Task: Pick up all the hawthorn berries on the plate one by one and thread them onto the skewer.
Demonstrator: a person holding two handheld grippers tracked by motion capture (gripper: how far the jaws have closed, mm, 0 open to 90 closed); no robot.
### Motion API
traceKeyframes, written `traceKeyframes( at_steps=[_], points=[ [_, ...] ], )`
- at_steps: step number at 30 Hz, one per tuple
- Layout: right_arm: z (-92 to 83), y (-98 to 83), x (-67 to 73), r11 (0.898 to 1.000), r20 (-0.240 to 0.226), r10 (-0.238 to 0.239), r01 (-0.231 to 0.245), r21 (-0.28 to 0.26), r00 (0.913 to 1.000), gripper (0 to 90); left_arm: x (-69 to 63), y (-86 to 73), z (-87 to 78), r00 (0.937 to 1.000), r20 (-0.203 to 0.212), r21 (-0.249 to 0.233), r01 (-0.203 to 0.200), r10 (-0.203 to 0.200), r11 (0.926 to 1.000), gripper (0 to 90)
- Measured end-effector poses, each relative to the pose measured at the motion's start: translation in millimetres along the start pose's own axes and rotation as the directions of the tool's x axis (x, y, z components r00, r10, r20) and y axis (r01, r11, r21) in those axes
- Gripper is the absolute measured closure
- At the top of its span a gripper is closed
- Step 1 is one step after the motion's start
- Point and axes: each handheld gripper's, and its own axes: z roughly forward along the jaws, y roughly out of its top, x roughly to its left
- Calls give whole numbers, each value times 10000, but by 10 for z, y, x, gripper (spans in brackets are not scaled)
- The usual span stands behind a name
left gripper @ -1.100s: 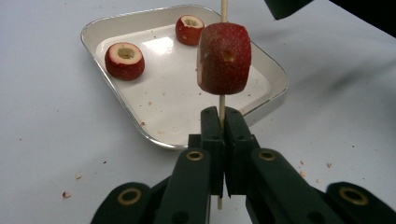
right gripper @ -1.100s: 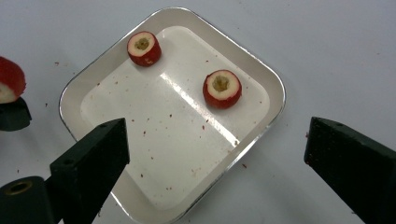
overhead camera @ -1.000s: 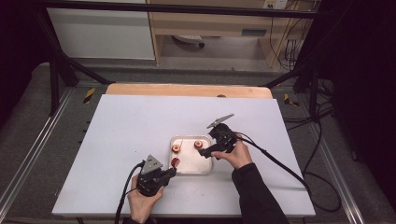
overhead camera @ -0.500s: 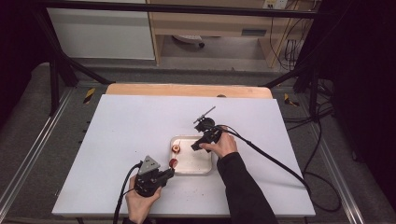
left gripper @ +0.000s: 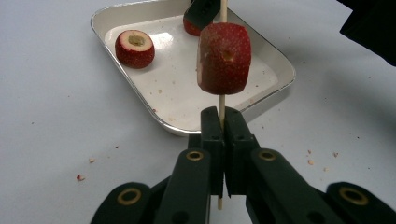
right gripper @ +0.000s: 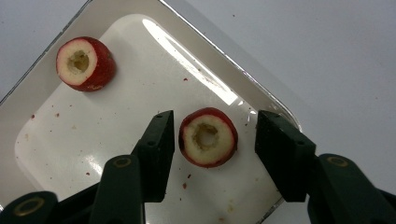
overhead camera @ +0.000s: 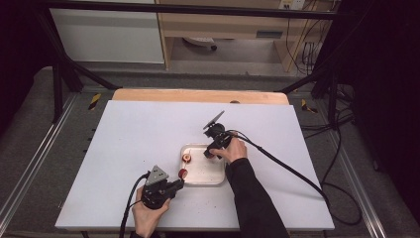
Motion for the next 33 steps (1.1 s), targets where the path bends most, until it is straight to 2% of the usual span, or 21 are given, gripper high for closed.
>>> traceKeyframes(
  at_steps=[9, 14, 18, 22, 25, 26, 27, 28, 30, 33],
  points=[
    [22, 1, -5, 9998, -79, 155, -155, 82, 9998, 592, 14, -10, 0, 10000, -4, 42, 38, -38, 10000, 882],
    [2, -5, 2, 9991, -175, 417, -415, 87, 9990, 596, 9, -7, 1, 10000, 37, 34, 52, -52, 10000, 882],
    [-81, -27, 41, 9984, -414, 536, -544, -183, 9977, 596, -4, -3, 0, 10000, 52, -36, 50, -50, 10000, 882],
    [-249, -81, 107, 9926, -878, 743, -822, -896, 9934, 597, -43, 5, 11, 9999, 124, -126, 77, -75, 9999, 882],
    [-359, -145, 142, 9796, -1324, 869, -1089, -1687, 9874, 597, -83, 8, 26, 9997, 176, -224, 170, -166, 9996, 882],
    [-434, -215, 157, 9633, -1735, 1030, -1417, -2281, 9794, 597, -83, 12, 40, 9998, 192, -396, 76, -69, 9992, 882],
    [-434, -215, 157, 9633, -1735, 1030, -1417, -2281, 9794, 597, -103, 10, 35, 9996, 196, -311, 212, -206, 9993, 882],
    [-464, -255, 160, 9547, -1917, 1076, -1552, -2539, 9755, 597, -117, 11, 38, 9994, 220, -360, 266, -258, 9990, 882],
    [-524, -346, 159, 9319, -2317, 1140, -1848, -3120, 9661, 598, -149, 13, 44, 9992, 216, -411, 347, -338, 9986, 882],
    [-591, -483, 140, 8877, -2894, 1290, -2405, -3925, 9485, 598, -206, 18, 65, 9988, 211, -489, 442, -432, 9978, 882]
  ],
)
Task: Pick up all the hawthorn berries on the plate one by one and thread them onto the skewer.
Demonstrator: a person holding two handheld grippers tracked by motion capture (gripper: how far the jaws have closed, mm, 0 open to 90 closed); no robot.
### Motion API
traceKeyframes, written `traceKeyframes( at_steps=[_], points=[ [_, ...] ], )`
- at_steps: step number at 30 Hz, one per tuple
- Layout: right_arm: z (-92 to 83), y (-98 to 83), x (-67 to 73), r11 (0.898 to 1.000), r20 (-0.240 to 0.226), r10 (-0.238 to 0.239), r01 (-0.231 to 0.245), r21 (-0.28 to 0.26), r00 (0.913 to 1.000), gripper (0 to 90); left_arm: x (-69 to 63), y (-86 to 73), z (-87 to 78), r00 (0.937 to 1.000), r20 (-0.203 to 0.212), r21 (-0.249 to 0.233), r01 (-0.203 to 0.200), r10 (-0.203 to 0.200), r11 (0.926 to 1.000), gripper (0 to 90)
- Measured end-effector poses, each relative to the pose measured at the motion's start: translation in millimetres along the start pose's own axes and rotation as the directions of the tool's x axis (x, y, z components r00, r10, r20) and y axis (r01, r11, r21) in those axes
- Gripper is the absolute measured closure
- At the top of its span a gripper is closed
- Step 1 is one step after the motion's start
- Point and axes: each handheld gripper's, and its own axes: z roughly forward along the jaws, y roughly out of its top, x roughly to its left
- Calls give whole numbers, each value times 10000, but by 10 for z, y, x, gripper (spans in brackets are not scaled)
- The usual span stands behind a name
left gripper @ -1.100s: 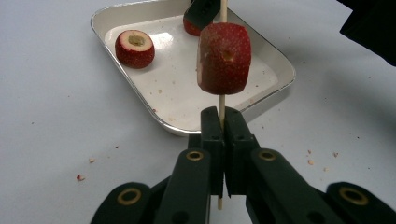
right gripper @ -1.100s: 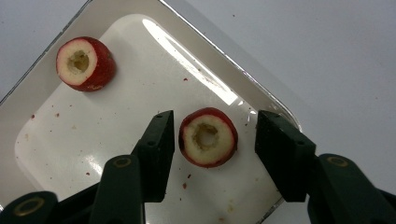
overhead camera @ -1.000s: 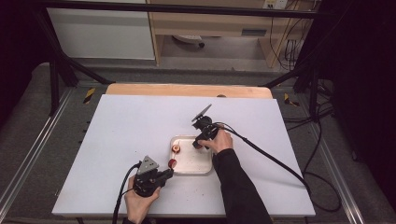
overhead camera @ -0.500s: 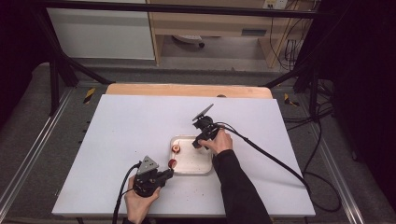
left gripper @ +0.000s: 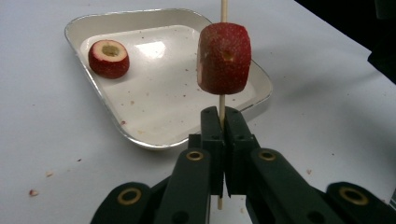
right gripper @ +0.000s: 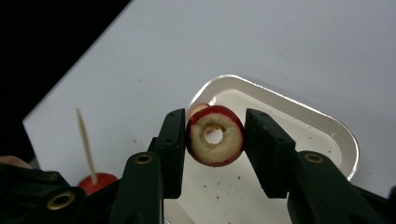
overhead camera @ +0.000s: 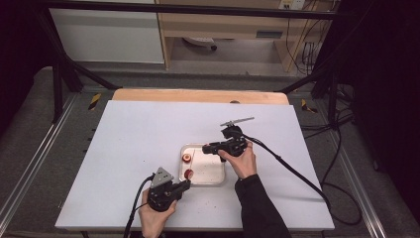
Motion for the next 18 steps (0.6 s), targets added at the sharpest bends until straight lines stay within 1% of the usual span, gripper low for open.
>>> traceKeyframes(
  at_steps=[2, 3, 5, 6, 7, 8, 9, 10, 11, 12, 13, 14, 15, 16, 17, 18],
  points=[
    [-73, -67, -18, 9973, -385, 299, -325, -666, 9988, 598, -36, 2, 17, 10000, 23, -65, 16, -16, 10000, 882],
    [-103, -99, -25, 9943, -499, 424, -471, -955, 9979, 598, -64, 1, 30, 10000, 25, -64, 47, -47, 10000, 882],
    [-153, -159, -46, 9881, -604, 510, -592, -1423, 9969, 598, -102, -1, 53, 10000, 2, -38, 62, -62, 10000, 882],
    [-207, -225, -64, 9771, -815, 711, -859, -1947, 9941, 598, -123, -4, 67, 9999, 24, -15, 99, -99, 9999, 882],
    [-207, -225, -64, 9771, -815, 711, -859, -1947, 9941, 598, -138, -6, 77, 9999, 39, -15, 125, -125, 9999, 882],
    [-223, -248, -72, 9716, -875, 772, -946, -2169, 9932, 598, -158, -9, 90, 9999, 16, -3, 170, -170, 9999, 881],
    [-242, -279, -77, 9640, -961, 846, -1058, -2441, 9918, 599, -182, -11, 106, 9998, -4, 6, 200, -200, 9998, 882],
    [-268, -343, -88, 9459, -1204, 1020, -1337, -2956, 9875, 599, -206, -13, 124, 9998, -14, 9, 212, -212, 9998, 882],
    [-268, -343, -88, 9459, -1204, 1020, -1337, -2956, 9875, 599, -231, -15, 145, 9997, -7, 7, 245, -245, 9997, 882],
    [-283, -404, -90, 9266, -1417, 1150, -1576, -3414, 9832, 598, -259, -15, 165, 9996, -32, 47, 284, -284, 9996, 881],
    [-283, -404, -90, 9266, -1417, 1150, -1576, -3414, 9832, 598, -283, -15, 187, 9996, 22, 64, 285, -286, 9996, 881],
    [-285, -454, -92, 9120, -1533, 1155, -1659, -3751, 9814, 599, -309, -13, 206, 9996, 12, 120, 284, -284, 9995, 881],
    [-285, -454, -92, 9120, -1533, 1155, -1659, -3751, 9814, 599, -337, -12, 226, 9995, -20, 126, 300, -300, 9995, 881],
    [-288, -486, -82, 9035, -1618, 1179, -1735, -3919, 9798, 599, -359, -11, 241, 9995, 5, 144, 305, -306, 9994, 881],
    [-288, -486, -82, 9035, -1618, 1179, -1735, -3919, 9798, 599, -378, -10, 251, 9995, 16, 185, 309, -309, 9994, 881],
    [-290, -498, -82, 8966, -1636, 1126, -1712, -4083, 9801, 599, -392, -11, 262, 9994, 13, 175, 334, -334, 9993, 881]
  ],
)
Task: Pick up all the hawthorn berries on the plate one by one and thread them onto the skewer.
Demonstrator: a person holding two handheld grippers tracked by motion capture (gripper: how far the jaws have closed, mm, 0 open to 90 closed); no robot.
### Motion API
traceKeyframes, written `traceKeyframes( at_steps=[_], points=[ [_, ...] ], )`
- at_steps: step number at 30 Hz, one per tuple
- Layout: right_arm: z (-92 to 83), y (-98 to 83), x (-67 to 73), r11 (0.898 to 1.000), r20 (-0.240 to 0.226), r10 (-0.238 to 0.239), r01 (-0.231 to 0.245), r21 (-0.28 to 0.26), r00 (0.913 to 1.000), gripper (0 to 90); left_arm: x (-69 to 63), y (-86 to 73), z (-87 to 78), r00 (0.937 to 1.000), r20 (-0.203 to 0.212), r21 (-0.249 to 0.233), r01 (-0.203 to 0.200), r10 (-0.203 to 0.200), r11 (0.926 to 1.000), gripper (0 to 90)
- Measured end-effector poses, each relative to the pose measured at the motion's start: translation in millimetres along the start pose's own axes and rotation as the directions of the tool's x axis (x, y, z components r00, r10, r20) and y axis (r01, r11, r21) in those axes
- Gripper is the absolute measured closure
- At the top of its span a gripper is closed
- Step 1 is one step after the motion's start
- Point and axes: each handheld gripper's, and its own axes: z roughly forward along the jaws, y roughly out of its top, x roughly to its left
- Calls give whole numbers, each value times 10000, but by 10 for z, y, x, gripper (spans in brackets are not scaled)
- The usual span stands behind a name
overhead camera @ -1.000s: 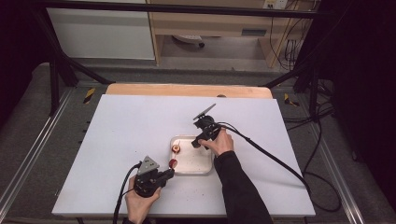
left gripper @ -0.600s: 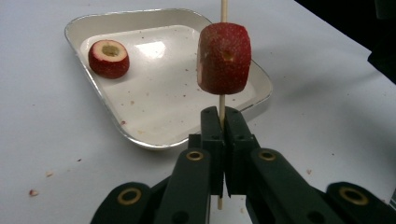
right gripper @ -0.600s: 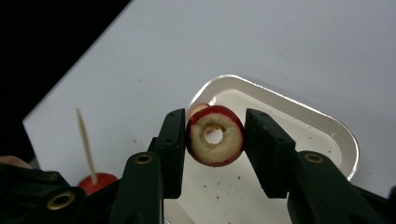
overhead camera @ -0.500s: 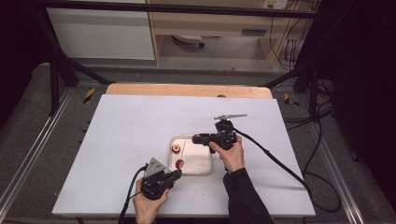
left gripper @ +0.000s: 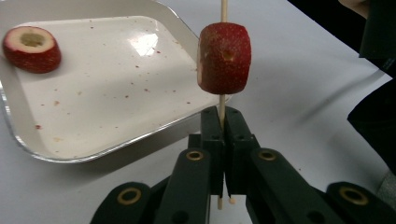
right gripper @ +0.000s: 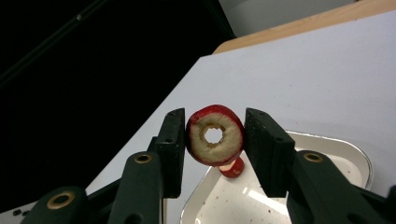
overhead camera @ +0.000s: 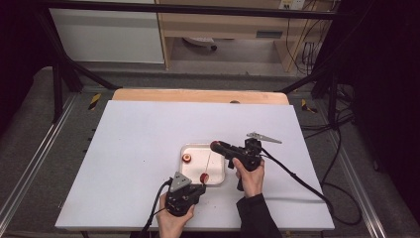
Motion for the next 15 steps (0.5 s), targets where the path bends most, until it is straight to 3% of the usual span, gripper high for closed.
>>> traceKeyframes(
  at_steps=[6, 15],
  points=[
    [-39, -12, 32, 9991, -137, -108, 103, -412, 9998, 599, -50, 8, 43, 10000, 20, 120, 52, -52, 9999, 881],
    [-59, -29, 50, 9977, -229, -515, 504, -464, 9984, 599, -30, 24, 59, 9997, 117, 272, 211, -214, 9994, 882]
  ],
)
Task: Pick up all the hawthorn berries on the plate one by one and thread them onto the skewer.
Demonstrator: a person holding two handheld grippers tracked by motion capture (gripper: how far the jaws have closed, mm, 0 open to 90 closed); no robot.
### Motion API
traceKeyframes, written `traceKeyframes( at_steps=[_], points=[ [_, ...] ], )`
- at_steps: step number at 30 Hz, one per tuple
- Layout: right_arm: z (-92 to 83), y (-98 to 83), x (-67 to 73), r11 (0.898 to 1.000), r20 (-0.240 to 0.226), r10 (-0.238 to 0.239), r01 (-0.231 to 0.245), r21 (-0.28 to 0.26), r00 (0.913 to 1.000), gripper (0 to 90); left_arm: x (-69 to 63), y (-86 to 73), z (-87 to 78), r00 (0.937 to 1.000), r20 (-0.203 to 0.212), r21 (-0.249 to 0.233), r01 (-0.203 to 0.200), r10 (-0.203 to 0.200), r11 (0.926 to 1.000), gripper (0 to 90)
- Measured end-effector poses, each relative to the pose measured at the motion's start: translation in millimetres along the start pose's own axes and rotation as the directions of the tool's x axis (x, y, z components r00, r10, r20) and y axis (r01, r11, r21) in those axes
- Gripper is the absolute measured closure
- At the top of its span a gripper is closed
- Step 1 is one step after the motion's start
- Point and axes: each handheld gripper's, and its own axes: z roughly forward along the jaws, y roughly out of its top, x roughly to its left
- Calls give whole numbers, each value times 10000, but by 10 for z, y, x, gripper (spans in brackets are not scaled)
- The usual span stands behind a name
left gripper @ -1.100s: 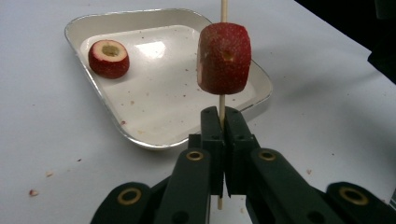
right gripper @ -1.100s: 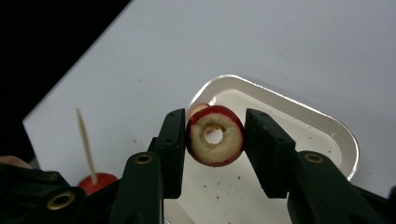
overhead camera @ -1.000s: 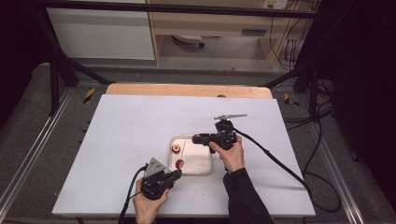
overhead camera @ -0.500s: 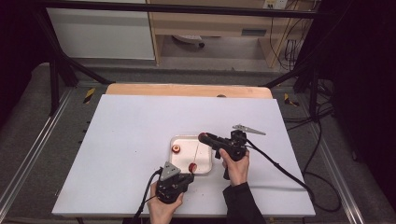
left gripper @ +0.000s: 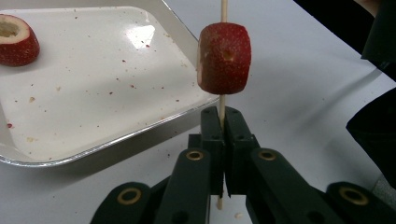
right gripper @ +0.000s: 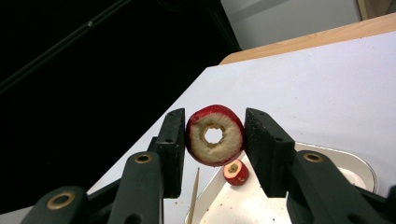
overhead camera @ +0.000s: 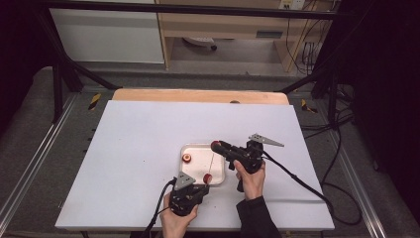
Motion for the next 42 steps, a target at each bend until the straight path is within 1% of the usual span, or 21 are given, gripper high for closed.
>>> traceKeyframes(
  at_steps=[1, 4, 5, 11, 19, 32, 37, 39, 40, 41, 42],
  points=[
    [-2, -7, 1, 9999, 3, -96, 96, 92, 10000, 599, 4, 5, 0, 10000, -3, 14, 6, -6, 10000, 882],
    [-2, -15, 3, 9998, -7, -184, 184, 110, 9998, 600, 11, 12, 7, 10000, 37, 106, 19, -19, 9999, 882],
    [-4, -18, 3, 9995, -59, -291, 291, 98, 9996, 600, 12, 11, 11, 10000, 43, 129, 27, -27, 9999, 882],
    [-21, -11, 12, 9990, -28, -428, 428, 95, 9991, 600, 12, 11, 21, 9999, 135, 205, 16, -19, 9998, 882],
    [-17, -14, 11, 9991, -52, -402, 403, 155, 9992, 600, 10, 11, 20, 9999, 143, 211, -8, 5, 9998, 882],
    [-19, -5, -3, 9982, 9, -507, 506, 307, 9987, 600, 14, 12, 21, 9998, 165, 228, -60, 56, 9997, 882],
    [-8, -21, -7, 9975, -33, -555, 556, 428, 9985, 600, 21, 18, 17, 9999, 170, 247, 26, -30, 9997, 882],
    [-6, -27, -7, 9967, -34, -620, 621, 513, 9981, 600, 28, 23, 18, 9997, 192, 265, 116, -121, 9996, 882],
    [-7, -30, -9, 9958, -47, -716, 717, 562, 9974, 600, 34, 25, 20, 9997, 206, 330, 122, -129, 9994, 881],
    [-7, -30, -9, 9958, -47, -716, 717, 562, 9974, 600, 34, 25, 23, 9997, 187, 387, 143, -150, 9991, 881],
    [-11, -31, -14, 9937, -65, -905, 907, 659, 9959, 600, 34, 24, 30, 9996, 220, 453, 174, -185, 9988, 881]
  ],
)
